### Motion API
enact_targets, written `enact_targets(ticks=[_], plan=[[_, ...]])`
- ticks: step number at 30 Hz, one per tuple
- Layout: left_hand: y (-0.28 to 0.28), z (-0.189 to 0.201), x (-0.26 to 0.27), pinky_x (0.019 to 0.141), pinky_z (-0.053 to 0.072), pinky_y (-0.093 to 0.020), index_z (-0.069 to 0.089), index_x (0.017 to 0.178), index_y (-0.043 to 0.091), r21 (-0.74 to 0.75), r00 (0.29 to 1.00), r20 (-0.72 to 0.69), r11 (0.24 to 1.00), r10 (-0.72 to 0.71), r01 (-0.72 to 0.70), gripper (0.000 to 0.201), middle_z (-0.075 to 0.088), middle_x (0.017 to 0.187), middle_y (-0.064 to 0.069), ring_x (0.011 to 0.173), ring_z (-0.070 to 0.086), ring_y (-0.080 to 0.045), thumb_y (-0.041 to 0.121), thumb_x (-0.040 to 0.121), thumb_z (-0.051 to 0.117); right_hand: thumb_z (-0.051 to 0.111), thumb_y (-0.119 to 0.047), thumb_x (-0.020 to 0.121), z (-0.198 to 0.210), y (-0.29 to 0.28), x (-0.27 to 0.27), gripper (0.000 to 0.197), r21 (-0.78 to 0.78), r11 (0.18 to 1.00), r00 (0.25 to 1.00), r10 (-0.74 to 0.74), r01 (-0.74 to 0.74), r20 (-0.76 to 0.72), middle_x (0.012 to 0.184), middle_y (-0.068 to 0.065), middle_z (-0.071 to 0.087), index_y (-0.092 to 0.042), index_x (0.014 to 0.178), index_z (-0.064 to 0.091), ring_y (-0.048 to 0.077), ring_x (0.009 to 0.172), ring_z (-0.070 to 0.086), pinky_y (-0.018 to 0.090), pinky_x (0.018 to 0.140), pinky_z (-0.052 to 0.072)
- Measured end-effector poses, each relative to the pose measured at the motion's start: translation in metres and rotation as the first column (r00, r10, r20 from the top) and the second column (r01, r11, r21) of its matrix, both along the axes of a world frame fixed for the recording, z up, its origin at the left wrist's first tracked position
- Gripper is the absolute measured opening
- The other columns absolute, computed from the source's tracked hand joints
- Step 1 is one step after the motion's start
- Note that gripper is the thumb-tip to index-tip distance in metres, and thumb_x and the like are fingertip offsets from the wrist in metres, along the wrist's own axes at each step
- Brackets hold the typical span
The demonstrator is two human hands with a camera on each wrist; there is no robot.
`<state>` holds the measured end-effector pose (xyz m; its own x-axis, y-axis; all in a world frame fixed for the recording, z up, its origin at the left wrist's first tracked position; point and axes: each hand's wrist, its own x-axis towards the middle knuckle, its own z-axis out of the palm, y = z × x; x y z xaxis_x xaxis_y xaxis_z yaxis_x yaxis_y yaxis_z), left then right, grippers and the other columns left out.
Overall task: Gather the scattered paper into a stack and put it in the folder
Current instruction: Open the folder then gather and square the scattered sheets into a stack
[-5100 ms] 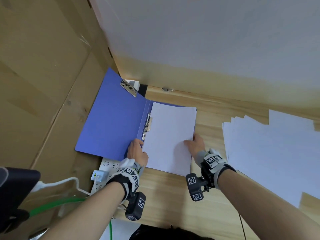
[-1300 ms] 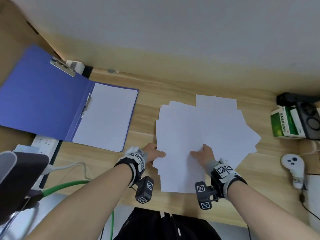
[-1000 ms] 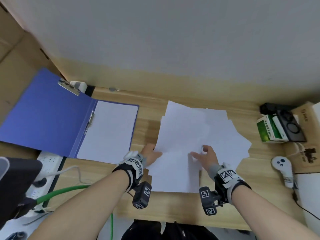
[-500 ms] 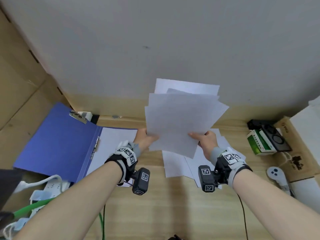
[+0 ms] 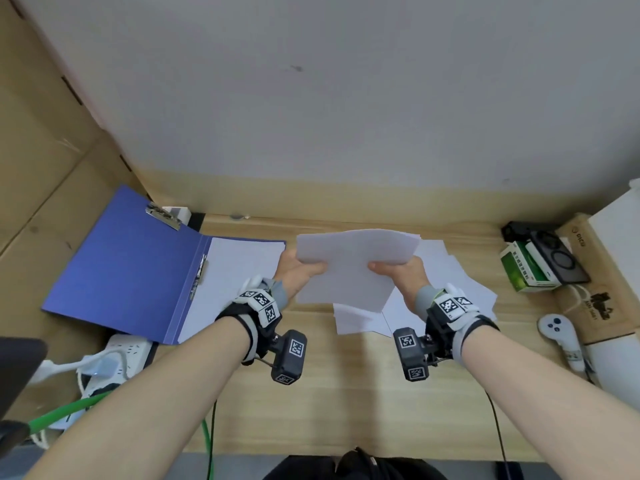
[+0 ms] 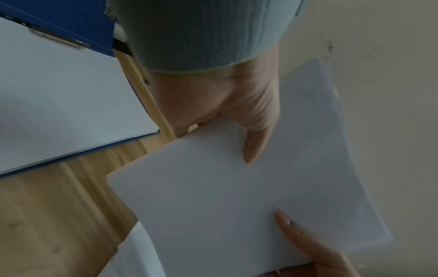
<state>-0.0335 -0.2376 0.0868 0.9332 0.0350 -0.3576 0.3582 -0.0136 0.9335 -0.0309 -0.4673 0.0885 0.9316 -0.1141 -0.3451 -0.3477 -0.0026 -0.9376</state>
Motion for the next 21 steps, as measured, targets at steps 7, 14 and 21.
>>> enact_targets(ticks=[7, 14, 21], plan=[[-0.016, -0.011, -0.026, 0.084, 0.048, -0.029, 0.066, 0.111, 0.002, 0.063, 0.997, -0.063, 0.997, 0.039, -0.035, 0.035, 0.066, 0.102, -0.007, 0.095, 0.062, -0.02, -0.008, 0.077, 0.07, 0.081, 0.001, 0.073, -0.029, -0.006, -0.017, 0.036, 0.018, 0.999, 0.993, 0.039, -0.037, -0.107, 0.104, 0.008, 0.074, -0.009, 0.106, 0.07, 0.022, 0.096, 0.068, 0.028, 0.073, 0.052], [-0.02, -0.021, -0.03, 0.081, 0.055, -0.033, 0.07, 0.102, 0.007, 0.115, 0.978, -0.152, 0.986, 0.14, -0.124, 0.029, 0.073, 0.102, -0.01, 0.089, 0.069, -0.024, 0.001, 0.074, 0.072, 0.077, -0.006, 0.08, -0.04, -0.011, -0.014, 0.016, 0.071, 0.997, 0.991, -0.012, 0.022, -0.137, 0.095, 0.009, 0.075, -0.008, 0.095, 0.071, 0.027, 0.086, 0.071, 0.032, 0.07, 0.055], [0.007, -0.029, -0.052, 0.07, 0.06, -0.029, 0.067, 0.104, 0.012, 0.12, 0.967, -0.24, 0.991, 0.081, -0.053, 0.021, 0.071, 0.092, -0.004, 0.079, 0.07, -0.02, 0.006, 0.084, 0.068, 0.076, -0.01, 0.083, -0.042, 0.004, -0.003, 0.025, 0.102, 0.992, 0.984, -0.052, 0.07, -0.172, 0.096, 0.005, 0.072, -0.008, 0.106, 0.066, 0.018, 0.08, 0.068, 0.031, 0.069, 0.053]])
